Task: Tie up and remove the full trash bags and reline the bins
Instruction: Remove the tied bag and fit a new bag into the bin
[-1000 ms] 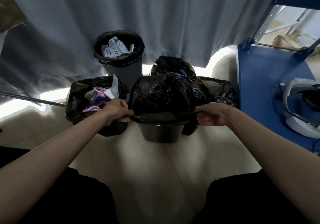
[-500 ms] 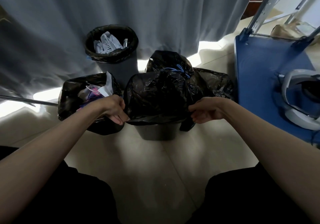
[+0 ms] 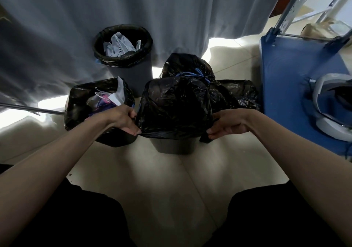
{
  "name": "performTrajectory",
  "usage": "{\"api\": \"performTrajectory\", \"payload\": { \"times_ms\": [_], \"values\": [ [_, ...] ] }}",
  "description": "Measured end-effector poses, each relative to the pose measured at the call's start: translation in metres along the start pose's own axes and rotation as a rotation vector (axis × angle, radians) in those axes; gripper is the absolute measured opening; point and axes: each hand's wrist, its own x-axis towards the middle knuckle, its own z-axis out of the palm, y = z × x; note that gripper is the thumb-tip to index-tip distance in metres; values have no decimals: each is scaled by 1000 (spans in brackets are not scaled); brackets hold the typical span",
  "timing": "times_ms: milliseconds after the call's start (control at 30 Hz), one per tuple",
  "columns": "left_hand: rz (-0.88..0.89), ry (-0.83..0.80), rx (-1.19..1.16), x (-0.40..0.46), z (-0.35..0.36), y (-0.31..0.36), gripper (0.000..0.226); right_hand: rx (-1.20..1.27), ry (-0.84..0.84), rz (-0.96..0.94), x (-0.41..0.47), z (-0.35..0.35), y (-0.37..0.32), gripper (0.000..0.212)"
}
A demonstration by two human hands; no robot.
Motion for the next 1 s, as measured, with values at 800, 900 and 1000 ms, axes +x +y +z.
{"api": "performTrajectory", "payload": {
  "times_ms": [800, 900, 1000],
  "values": [
    [235, 428, 383, 10, -3, 24, 19, -302, 771, -239, 44, 5, -19, 28],
    [489, 426, 505, 15, 5, 45, 13, -425, 914, -368, 49, 11, -32, 34],
    [644, 282, 622, 38, 22, 51, 27, -585, 875, -369, 51, 13, -32, 40]
  ]
}}
